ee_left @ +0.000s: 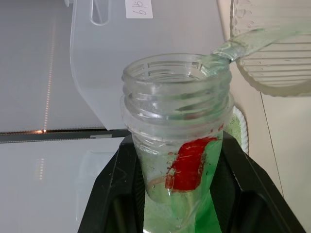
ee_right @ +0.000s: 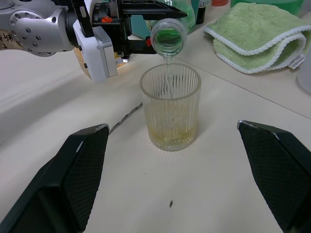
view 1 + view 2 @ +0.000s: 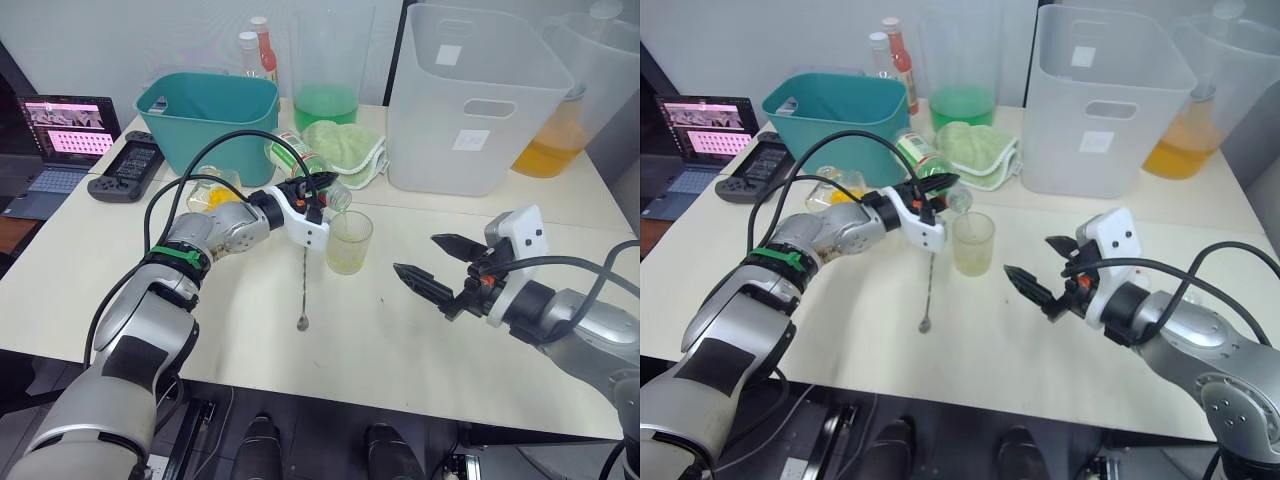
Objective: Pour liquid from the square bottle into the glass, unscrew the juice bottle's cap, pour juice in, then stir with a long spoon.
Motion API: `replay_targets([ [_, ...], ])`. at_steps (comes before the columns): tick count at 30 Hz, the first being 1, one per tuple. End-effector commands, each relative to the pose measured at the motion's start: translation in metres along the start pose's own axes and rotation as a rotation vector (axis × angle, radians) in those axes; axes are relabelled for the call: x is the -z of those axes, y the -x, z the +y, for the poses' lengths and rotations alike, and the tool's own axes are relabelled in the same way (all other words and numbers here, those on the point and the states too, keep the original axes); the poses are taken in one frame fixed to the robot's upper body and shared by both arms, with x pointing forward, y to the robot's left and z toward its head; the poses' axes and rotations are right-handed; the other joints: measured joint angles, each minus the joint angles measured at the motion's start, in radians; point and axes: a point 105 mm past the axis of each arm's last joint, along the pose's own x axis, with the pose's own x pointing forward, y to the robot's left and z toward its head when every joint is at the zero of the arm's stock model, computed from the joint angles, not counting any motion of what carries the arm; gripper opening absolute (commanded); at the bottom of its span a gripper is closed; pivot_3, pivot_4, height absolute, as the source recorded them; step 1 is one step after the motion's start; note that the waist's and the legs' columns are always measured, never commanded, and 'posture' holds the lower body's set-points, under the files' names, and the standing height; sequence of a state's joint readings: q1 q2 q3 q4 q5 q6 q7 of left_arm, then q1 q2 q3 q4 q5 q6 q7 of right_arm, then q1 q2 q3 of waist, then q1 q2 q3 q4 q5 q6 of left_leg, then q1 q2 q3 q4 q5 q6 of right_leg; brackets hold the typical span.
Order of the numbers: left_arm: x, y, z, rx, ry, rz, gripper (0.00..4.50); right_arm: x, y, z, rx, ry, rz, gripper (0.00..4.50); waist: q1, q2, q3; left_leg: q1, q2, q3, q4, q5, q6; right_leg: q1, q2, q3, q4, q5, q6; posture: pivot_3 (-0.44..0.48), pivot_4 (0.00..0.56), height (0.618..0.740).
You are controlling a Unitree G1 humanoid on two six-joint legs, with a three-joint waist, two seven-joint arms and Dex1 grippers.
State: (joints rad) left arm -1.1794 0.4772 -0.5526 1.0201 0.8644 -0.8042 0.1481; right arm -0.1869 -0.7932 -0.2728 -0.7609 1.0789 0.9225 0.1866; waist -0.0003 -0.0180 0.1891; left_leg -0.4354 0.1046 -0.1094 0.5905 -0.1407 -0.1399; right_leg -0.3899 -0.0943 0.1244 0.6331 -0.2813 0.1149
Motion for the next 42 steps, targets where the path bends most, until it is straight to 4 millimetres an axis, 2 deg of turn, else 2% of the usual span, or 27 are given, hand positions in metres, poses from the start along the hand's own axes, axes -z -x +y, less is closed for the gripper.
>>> replay_targets([
  [1,-0.003,-0.005,0.033,-0.1,-0.024,-0.03,1.35,-0.01,0.001,0.002,-0.007,0.028,-0.049,4.49,0.0,0.0,0.0,0.0,0.0,0.0,0.0,0.0,0.0,0.0,0.0,0.0,0.0,0.0,0.0,0.0,0.15,0.734],
  [10,-0.005,-0.005,0.037,-0.11,-0.02,-0.041,1.35,-0.012,-0.001,0.002,-0.017,0.03,-0.052,4.49,0.0,0.0,0.0,0.0,0.0,0.0,0.0,0.0,0.0,0.0,0.0,0.0,0.0,0.0,0.0,0.0,0.15,0.734],
  [18,-0.007,-0.003,0.043,-0.13,0.191,-0.05,1.35,-0.012,-0.005,0.001,-0.032,0.032,-0.05,4.49,0.0,0.0,0.0,0.0,0.0,0.0,0.0,0.0,0.0,0.0,0.0,0.0,0.001,0.0,0.0,0.0,0.15,0.734],
  [28,-0.001,0.007,0.074,-0.208,0.709,-0.079,1.35,-0.015,-0.013,0.002,-0.079,0.036,-0.056,4.49,-0.013,0.0,0.0,0.001,0.0,0.0,0.001,0.001,0.001,-0.001,0.0,0.0,0.009,-0.001,0.0,0.0,0.15,0.734],
  [30,-0.001,0.012,0.087,-0.247,0.832,-0.11,1.35,-0.016,-0.015,0.001,-0.092,0.039,-0.054,4.49,-0.015,0.0,0.0,0.001,0.0,0.0,0.001,0.001,0.001,-0.001,0.0,0.0,0.009,-0.001,0.0,0.0,0.15,0.734],
  [34,0.018,0.025,0.11,-0.335,1.018,-0.045,1.35,-0.019,-0.019,0.001,-0.134,0.046,-0.047,4.49,-0.023,0.0,0.0,0.001,0.0,0.0,0.001,0.003,0.002,-0.001,0.0,0.0,0.011,-0.001,0.0,0.0,0.15,0.734],
  [38,0.031,0.042,0.112,-0.362,1.21,0.003,1.35,-0.027,-0.024,0.0,-0.198,0.035,-0.067,4.49,-0.034,0.0,0.0,0.002,0.0,0.0,0.001,0.003,0.002,0.0,0.0,0.0,0.011,-0.001,0.0,0.0,0.15,0.734],
  [42,0.032,0.064,0.109,-0.357,1.33,0.018,1.35,-0.039,-0.023,-0.002,-0.289,0.009,-0.106,4.49,-0.043,0.0,0.0,0.003,0.0,0.0,0.001,0.003,0.003,0.0,0.0,0.0,0.012,-0.001,0.0,0.0,0.15,0.734],
])
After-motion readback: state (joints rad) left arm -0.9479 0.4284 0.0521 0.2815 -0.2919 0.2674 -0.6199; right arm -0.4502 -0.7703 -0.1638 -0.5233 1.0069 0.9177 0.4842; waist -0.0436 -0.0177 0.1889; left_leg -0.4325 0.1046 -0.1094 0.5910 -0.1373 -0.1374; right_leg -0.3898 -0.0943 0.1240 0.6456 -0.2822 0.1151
